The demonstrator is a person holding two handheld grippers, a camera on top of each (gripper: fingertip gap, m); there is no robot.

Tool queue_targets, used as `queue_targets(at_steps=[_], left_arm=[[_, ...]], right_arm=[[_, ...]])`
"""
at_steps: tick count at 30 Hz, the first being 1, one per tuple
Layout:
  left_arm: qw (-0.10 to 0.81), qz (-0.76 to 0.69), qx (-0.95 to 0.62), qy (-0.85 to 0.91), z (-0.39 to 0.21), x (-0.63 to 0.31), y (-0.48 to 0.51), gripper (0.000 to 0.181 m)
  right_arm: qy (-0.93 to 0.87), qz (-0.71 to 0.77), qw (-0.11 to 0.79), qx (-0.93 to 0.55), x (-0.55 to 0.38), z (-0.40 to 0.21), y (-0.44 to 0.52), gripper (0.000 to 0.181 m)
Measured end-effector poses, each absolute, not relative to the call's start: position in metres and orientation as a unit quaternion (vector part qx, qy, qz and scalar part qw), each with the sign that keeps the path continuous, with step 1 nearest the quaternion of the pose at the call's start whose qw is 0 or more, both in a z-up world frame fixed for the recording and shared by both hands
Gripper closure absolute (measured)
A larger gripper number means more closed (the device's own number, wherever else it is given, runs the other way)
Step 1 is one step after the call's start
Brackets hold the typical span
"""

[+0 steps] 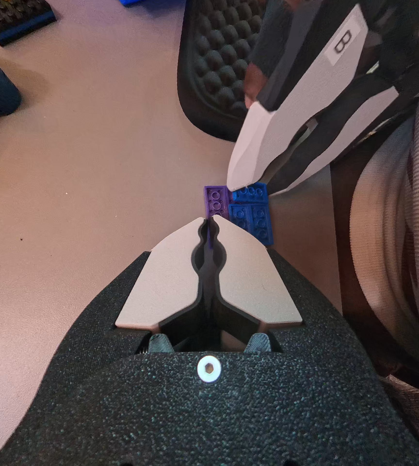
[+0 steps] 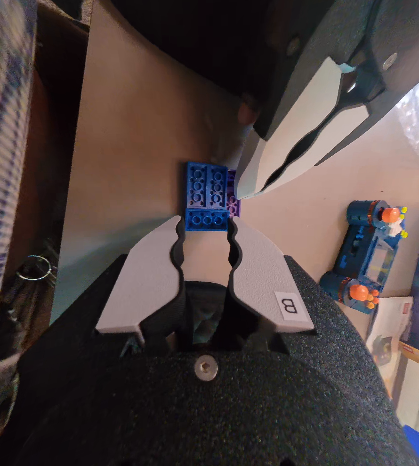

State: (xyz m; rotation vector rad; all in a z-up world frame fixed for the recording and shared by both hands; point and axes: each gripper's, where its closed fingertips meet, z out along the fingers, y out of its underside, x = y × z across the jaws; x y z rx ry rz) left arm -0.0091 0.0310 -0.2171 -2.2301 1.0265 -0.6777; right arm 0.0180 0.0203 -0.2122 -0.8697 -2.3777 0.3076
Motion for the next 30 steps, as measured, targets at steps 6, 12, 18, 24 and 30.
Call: queue_targets(at_steps=[6, 12, 18, 24, 30], left_arm=[[0.298, -0.247, -0.836, 0.389, -0.217, -0.009, 0.031, 0.179], [0.312, -0.225, -0.831, 0.401, -0.216, -0.01, 0.031, 0.179], [0.327, -0.203, -0.826, 0.412, -0.215, -0.01, 0.032, 0.179], [0.339, -0.183, -0.823, 0.417, -0.215, -0.011, 0.032, 0.179], [0.353, -0.16, -0.819, 0.423, -0.215, -0.012, 0.034, 0.179]], right_arm=[[-0.815, 0.268, 0.301, -0.417, 0.017, -0.182, 0.025, 0.149], [-0.712, 0.347, 0.345, -0.504, -0.003, -0.132, 0.071, 0.148], [-0.646, 0.454, 0.4, -0.466, -0.078, -0.058, 0.092, 0.149], [-0.739, 0.467, 0.326, -0.36, -0.193, -0.026, 0.061, 0.149], [-0.744, 0.527, 0.242, -0.331, -0.283, -0.026, 0.025, 0.149]])
